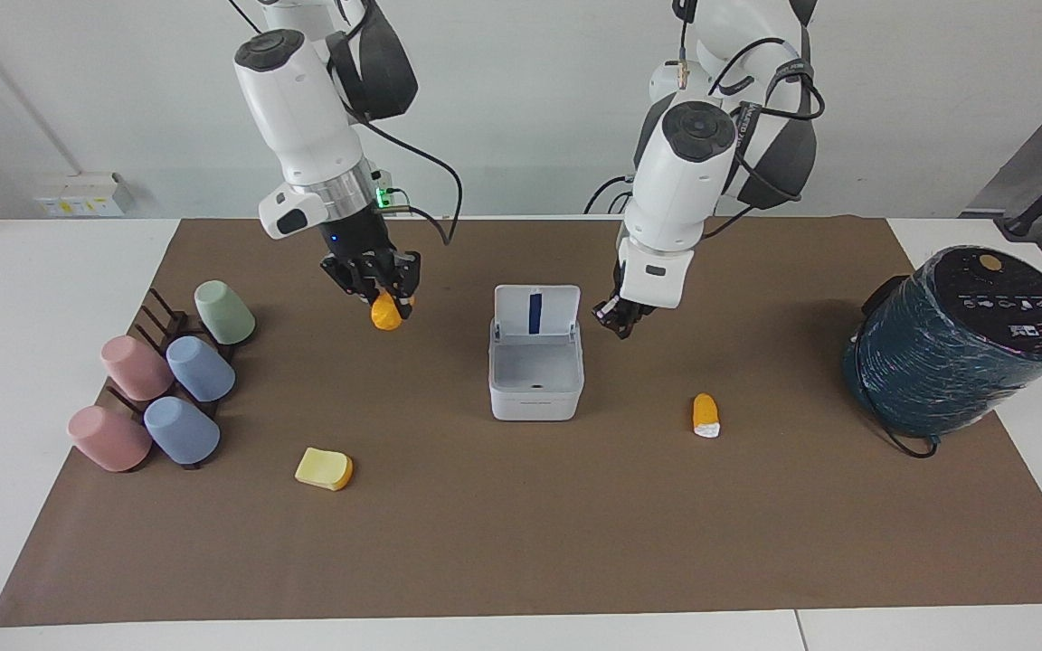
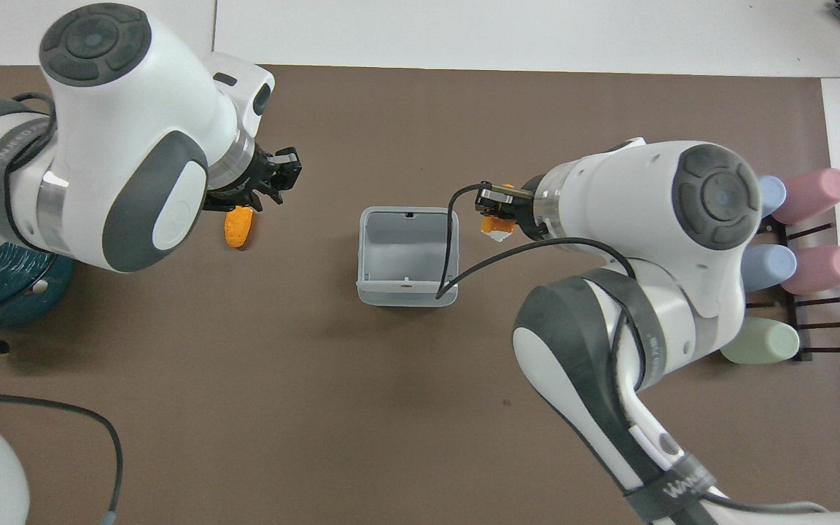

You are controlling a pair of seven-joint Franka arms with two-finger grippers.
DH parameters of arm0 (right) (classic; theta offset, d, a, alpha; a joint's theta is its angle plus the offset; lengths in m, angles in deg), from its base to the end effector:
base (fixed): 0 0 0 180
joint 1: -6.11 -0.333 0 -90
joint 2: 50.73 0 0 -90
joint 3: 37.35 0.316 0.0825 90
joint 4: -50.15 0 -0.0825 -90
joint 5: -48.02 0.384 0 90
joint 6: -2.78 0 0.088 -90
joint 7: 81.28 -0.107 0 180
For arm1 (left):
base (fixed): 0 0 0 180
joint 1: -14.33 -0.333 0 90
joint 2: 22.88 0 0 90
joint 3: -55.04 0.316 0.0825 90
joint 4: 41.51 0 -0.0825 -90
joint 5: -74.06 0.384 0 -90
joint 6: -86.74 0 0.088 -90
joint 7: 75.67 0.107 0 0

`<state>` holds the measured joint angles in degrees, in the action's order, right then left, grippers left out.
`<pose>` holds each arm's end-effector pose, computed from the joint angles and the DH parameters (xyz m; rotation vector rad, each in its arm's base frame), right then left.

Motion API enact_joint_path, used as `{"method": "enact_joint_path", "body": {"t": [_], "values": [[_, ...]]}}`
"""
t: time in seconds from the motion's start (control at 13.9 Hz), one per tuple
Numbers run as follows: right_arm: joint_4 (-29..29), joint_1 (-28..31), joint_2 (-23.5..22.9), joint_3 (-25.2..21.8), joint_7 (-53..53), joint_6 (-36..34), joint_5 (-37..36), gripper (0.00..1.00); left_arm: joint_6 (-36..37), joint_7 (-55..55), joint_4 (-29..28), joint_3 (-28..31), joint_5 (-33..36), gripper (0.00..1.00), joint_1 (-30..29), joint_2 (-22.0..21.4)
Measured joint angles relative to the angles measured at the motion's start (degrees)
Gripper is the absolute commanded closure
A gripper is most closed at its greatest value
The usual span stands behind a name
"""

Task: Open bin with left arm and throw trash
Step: 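Drop the piece into the bin with the right gripper while the left gripper reaches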

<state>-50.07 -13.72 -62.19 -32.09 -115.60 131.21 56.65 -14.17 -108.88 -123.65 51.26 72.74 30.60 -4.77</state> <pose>0.5849 0.2743 0.4849 -2.8355 0.3447 -0.2594 0.6197 -0.2221 0.5150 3.0758 0.3667 -0.0131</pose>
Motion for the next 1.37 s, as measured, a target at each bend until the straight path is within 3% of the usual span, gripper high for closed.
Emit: {"method": "enact_joint_path", "body": {"t": [0.14,0.36,0.58,0.65,0.79,1.01,1.22,1.37], "values": [[2.7,-1.8,-3.2,0.0,-0.7,0.1,0.0,1.00,-0.3,8.6,0.0,0.1,0.0,0.02,-3.0,0.0],[4.4,-3.7,-6.1,0.0,-3.0,0.9,0.2,0.92,-6.1,16.9,-2.5,0.1,0.0,0.01,-6.9,-0.2],[4.6,-5.8,-7.7,0.1,-3.6,2.5,2.5,0.79,-17.9,20.7,-12.0,0.0,0.0,0.01,-7.9,-1.7],[4.6,-6.3,-8.0,0.1,-4.0,3.1,2.8,0.71,-20.5,22.5,-14.8,0.0,0.0,0.02,-7.9,-2.0],[4.8,-7.0,-8.3,0.1,-4.9,3.4,3.0,0.32,-25.1,24.7,-18.8,0.0,0.0,0.02,-8.2,-2.1],[4.9,-8.0,-8.4,0.1,-6.1,3.5,3.1,0.00,-31.1,29.5,-23.9,0.0,0.1,0.02,-8.4,-2.0],[4.9,-8.7,-8.4,0.1,-6.7,3.5,3.1,0.00,-35.3,31.1,-28.2,-0.4,0.1,0.03,-8.3,-1.3],[5.0,-8.5,-8.4,-0.1,-6.7,3.5,3.0,0.00,-37.1,31.1,-29.6,-0.7,0.1,0.10,-8.3,-0.6]]}}
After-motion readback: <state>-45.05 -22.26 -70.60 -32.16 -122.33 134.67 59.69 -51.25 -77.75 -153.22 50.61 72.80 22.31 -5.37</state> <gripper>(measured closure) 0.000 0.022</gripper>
